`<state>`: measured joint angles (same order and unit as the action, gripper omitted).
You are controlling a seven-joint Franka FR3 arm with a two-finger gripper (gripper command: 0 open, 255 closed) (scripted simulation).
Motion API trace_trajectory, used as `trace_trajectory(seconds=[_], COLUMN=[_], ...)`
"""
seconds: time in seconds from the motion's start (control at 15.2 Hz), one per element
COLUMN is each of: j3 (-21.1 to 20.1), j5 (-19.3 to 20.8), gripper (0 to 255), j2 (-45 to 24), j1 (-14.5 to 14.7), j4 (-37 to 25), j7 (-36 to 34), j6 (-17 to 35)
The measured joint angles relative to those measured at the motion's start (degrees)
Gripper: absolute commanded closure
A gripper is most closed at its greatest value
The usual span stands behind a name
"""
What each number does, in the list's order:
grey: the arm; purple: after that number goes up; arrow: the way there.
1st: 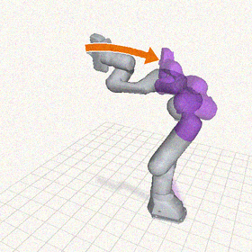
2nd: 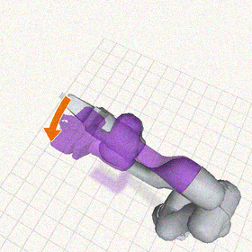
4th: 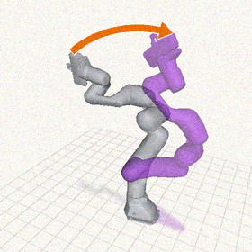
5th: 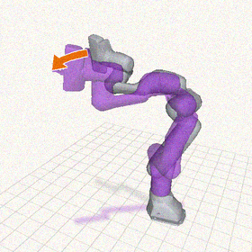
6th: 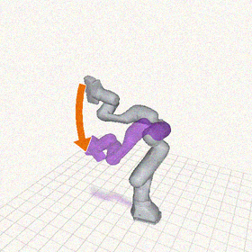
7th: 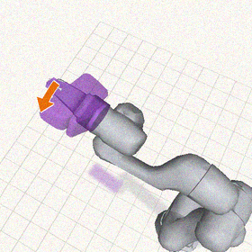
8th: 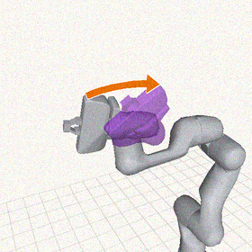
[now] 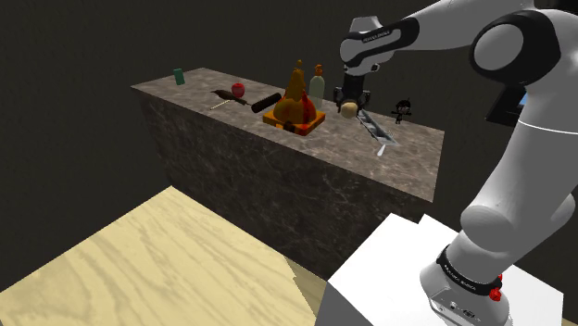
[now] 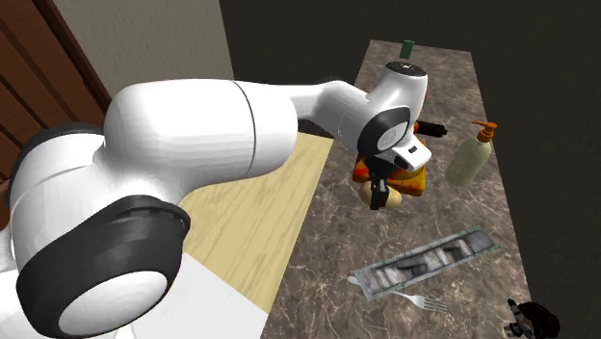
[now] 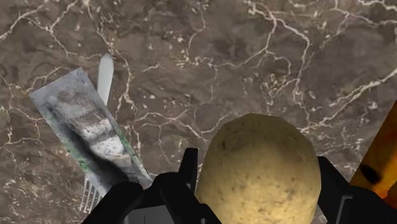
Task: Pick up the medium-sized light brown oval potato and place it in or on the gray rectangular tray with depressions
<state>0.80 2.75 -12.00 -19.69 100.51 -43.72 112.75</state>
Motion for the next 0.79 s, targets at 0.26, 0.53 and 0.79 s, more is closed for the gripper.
trace_trajectory(seconds=[0.26, 0.53, 0.79], j3=[1.7, 3.5, 4.9], j5=[-0.5, -1.2, -2.1], gripper=[255, 255, 255], j2=[-2.2, -4.5, -7.9], j1=[-2.8, -6.1, -9.3], j4=[-2.7, -6.2, -10.5], j7=[4.7, 9.9, 14.6], j6=[-0.3, -1.3, -2.0])
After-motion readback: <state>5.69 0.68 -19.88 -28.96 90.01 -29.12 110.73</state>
